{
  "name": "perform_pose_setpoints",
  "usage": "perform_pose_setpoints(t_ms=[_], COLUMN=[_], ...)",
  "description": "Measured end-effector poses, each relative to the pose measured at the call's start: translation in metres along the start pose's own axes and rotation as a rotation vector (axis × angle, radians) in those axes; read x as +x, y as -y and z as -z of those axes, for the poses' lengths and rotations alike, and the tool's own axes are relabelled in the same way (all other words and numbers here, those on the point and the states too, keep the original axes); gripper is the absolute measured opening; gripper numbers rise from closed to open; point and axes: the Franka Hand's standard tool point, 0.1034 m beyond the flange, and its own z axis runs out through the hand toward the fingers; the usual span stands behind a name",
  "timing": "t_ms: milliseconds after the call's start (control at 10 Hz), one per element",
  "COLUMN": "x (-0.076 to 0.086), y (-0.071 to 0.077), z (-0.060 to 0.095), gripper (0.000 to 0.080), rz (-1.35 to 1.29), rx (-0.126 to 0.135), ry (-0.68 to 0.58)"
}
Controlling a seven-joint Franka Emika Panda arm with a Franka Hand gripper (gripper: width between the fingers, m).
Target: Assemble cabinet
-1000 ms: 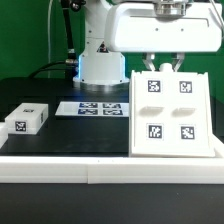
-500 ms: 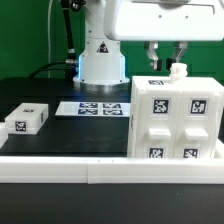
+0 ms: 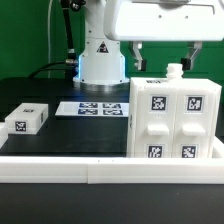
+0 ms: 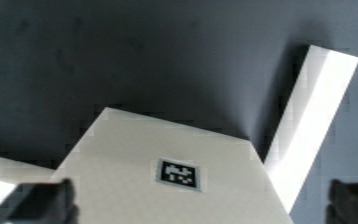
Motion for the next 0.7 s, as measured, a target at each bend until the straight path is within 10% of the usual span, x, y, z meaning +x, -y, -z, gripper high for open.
perform_pose_setpoints(t_ms=[500,700], x=[-0.002,-0.03], y=[0.001,0.005], z=[0.0,-0.004], gripper=[0.0798,0.0798], rz=[-0.026,-0.141], rx=[-0.003,-0.017], ry=[-0.004,-0.011])
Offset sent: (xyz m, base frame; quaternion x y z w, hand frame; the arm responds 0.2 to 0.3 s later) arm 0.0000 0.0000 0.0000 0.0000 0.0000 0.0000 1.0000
